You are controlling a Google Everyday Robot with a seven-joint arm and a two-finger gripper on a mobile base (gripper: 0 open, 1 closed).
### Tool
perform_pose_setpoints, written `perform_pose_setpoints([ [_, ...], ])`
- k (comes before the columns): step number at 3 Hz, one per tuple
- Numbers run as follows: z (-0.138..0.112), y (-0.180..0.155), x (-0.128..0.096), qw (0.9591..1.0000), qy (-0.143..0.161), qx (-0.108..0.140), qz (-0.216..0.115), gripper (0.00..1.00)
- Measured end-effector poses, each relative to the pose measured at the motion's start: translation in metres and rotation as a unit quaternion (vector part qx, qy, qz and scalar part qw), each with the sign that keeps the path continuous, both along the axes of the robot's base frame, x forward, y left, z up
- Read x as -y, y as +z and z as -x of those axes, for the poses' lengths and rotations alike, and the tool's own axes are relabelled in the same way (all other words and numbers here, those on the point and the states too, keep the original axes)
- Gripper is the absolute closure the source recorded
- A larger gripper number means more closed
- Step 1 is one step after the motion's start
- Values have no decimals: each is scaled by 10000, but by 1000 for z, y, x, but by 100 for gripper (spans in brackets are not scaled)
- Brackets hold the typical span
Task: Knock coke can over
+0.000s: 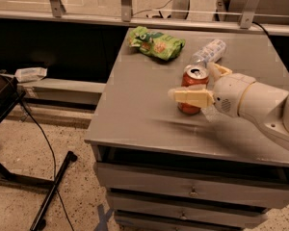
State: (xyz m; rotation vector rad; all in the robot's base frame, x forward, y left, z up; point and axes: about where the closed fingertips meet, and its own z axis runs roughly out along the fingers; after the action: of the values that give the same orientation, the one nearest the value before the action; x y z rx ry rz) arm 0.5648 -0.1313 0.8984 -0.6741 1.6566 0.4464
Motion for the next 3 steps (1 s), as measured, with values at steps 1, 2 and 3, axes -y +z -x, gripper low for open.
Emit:
perform_pose_setpoints([
  [1,-1,-3,0,9997,-11,4,-246,38],
  [2,-1,11,-5,9996,136,-45,-227,69],
  [3,2,46,-27,9973,510,-127,511,92],
])
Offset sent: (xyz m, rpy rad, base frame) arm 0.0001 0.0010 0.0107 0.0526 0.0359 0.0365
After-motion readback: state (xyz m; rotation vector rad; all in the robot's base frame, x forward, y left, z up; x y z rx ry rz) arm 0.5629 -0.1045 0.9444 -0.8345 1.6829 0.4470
